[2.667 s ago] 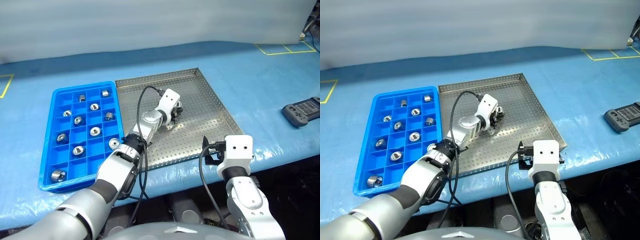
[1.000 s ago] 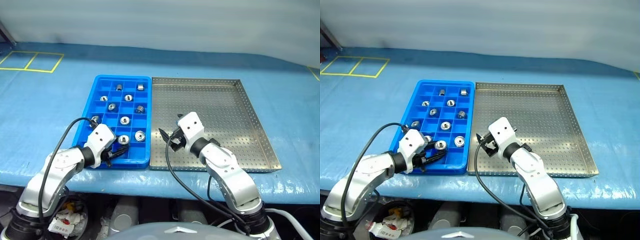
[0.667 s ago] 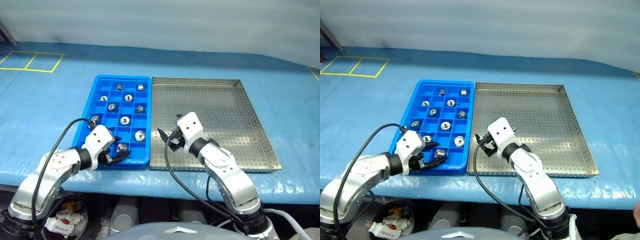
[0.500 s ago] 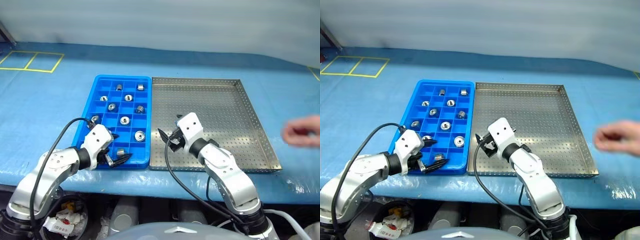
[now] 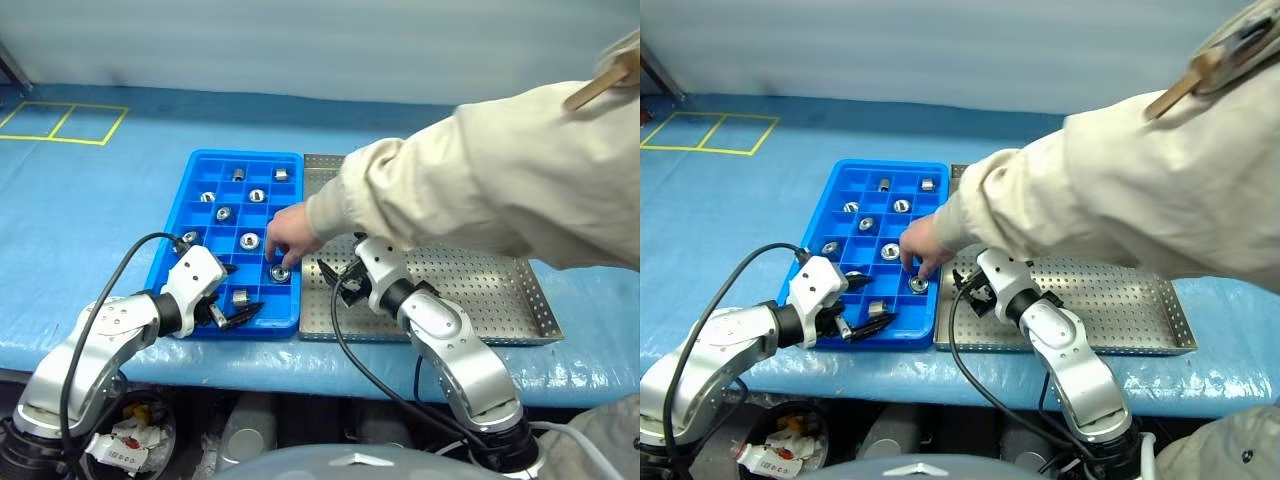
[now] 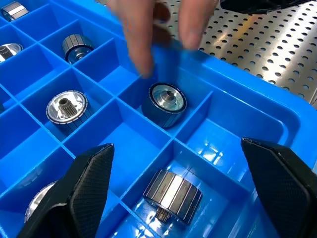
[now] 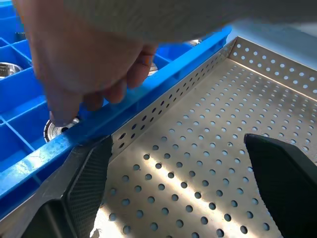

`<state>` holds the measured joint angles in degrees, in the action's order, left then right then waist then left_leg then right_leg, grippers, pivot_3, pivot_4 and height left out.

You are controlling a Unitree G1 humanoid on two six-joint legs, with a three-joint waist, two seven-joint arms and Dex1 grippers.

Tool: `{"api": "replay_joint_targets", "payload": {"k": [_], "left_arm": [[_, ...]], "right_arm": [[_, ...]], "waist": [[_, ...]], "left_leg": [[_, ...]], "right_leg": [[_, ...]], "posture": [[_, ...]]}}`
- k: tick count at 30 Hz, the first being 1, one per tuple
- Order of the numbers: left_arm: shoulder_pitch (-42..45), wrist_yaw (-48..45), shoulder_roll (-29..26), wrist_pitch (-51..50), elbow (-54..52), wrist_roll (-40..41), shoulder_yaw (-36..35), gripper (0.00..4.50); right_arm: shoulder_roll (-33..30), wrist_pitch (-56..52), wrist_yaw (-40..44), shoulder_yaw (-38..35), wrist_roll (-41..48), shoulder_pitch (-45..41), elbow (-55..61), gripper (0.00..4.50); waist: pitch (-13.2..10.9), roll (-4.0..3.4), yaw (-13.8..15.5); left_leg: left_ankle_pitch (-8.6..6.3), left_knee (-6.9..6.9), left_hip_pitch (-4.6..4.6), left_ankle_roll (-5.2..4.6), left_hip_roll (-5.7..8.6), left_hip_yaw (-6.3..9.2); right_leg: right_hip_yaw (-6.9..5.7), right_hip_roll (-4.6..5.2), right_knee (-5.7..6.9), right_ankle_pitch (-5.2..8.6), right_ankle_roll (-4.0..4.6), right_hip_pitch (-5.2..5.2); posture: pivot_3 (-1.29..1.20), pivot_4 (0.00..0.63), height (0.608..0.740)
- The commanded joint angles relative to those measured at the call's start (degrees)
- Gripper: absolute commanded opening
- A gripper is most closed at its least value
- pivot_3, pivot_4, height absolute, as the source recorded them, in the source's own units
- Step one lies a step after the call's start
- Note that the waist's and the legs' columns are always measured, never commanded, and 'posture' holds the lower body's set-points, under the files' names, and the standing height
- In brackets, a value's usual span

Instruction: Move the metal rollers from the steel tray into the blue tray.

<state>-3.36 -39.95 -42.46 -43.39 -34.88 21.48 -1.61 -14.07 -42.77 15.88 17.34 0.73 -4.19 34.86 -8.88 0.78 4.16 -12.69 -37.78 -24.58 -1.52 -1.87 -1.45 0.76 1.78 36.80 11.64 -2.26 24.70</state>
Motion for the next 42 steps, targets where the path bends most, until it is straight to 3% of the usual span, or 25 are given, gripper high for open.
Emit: {"api": "replay_joint_targets", "payload": {"k": [1, 30, 42], "left_arm": [[0.7, 0.1, 0.2, 0.9, -2.1, 0.9, -0.8, 4.46], [2.8, -1.0, 1.2, 1.8, -1.3, 1.5, -0.1, 4.46], [13.4, 0.0, 5.2, 6.0, 4.8, -0.3, 4.2, 4.46]], "right_arm": [[0.0, 1.0, -0.4, -1.2, 0.0, -0.5, 2.3, 4.50], [0.2, 1.0, -1.4, -1.3, -0.1, -0.4, 2.2, 4.50], [-0.7, -0.2, -3.2, -6.5, -0.5, -0.1, 3.9, 4.50]], "waist": [[0.0, 0.00, 0.0], [0.0, 0.00, -0.1], [0.0, 0.03, -0.2]], "left_leg": [[0.00, 0.00, 0.00, 0.00, 0.00, 0.00], [0.00, 0.06, -0.01, 0.00, 0.00, -0.01], [0.01, 0.00, -0.02, 0.00, 0.10, 0.03]], "right_leg": [[0.00, 0.01, 0.00, 0.00, 0.00, 0.00], [-0.01, 0.00, -0.02, 0.01, 0.02, 0.03], [-0.01, -0.01, -0.02, 0.01, 0.01, -0.03]], "posture": [[0.22, 0.150, 0.740], [0.21, 0.150, 0.740], [0.15, 0.150, 0.740]]}}
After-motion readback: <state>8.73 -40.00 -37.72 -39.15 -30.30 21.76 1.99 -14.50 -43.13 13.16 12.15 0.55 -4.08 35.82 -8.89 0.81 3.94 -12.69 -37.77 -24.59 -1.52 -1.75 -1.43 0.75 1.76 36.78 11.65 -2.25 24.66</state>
